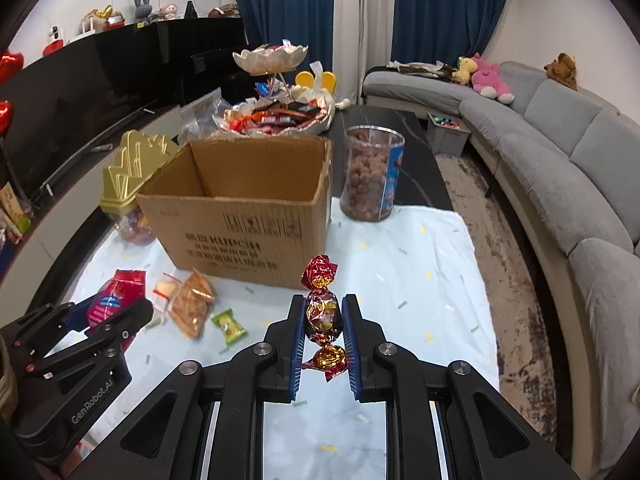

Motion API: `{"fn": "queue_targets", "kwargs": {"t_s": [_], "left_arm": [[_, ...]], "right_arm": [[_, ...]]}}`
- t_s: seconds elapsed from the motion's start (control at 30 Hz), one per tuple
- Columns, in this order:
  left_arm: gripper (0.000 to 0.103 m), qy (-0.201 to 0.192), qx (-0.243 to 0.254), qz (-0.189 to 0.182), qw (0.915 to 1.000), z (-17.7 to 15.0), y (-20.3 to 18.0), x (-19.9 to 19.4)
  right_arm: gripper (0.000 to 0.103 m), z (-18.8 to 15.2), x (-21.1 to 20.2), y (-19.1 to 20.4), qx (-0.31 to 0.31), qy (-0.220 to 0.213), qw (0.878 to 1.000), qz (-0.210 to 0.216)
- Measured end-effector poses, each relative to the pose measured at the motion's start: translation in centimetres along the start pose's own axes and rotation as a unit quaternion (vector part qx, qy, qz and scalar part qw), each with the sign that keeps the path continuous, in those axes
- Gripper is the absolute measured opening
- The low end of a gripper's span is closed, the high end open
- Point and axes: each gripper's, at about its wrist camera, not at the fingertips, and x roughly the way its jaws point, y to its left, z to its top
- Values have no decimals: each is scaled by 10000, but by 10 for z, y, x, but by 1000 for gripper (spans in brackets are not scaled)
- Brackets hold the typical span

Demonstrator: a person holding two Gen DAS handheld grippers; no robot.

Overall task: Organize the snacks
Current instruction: 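Lift both held snacks and carry them over the cardboard box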

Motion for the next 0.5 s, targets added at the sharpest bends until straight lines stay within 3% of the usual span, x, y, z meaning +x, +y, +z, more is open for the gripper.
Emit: {"fn": "queue_targets", "kwargs": {"t_s": [0.5], "left_arm": [[36,-175,205,-276,9993,48,24,-24]], "right_arm": [[20,37,-21,24,92,-223,9997,-108]]}}
